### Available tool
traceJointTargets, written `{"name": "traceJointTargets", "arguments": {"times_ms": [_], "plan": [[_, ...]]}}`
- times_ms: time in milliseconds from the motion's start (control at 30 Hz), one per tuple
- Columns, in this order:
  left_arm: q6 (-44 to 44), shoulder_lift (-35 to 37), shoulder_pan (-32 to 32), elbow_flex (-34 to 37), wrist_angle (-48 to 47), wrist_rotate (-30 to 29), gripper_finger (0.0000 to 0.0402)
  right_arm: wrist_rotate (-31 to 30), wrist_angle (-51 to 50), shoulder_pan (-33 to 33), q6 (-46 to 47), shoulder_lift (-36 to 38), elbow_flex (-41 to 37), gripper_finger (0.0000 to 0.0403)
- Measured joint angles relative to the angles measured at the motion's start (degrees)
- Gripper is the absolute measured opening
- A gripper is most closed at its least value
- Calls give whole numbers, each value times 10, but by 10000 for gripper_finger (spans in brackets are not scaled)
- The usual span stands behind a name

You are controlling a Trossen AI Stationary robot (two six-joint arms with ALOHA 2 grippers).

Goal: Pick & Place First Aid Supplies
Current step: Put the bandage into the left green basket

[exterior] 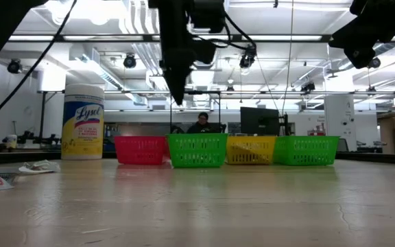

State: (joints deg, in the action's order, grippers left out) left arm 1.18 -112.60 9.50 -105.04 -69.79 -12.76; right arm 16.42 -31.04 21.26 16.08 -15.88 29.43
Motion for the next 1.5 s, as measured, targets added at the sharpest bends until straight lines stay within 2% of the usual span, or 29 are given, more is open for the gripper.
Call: {"name": "traceJointTargets", "arguments": {"times_ms": [133,333,633,1033,1333,1500], "plan": [[-84,21,-3,-10,-63,15,135,0,0,0,0,0,0,74],[-189,54,-9,-7,-141,96,135,0,0,0,0,0,0,68],[-337,81,-41,-6,-187,197,135,0,0,0,0,0,0,82],[-461,88,-115,25,-198,177,135,0,-1,0,-2,0,0,77],[-534,91,-168,107,-195,181,135,0,-1,0,-2,0,0,70],[-553,113,-192,166,-155,183,135,0,-1,0,-2,0,0,78]]}}
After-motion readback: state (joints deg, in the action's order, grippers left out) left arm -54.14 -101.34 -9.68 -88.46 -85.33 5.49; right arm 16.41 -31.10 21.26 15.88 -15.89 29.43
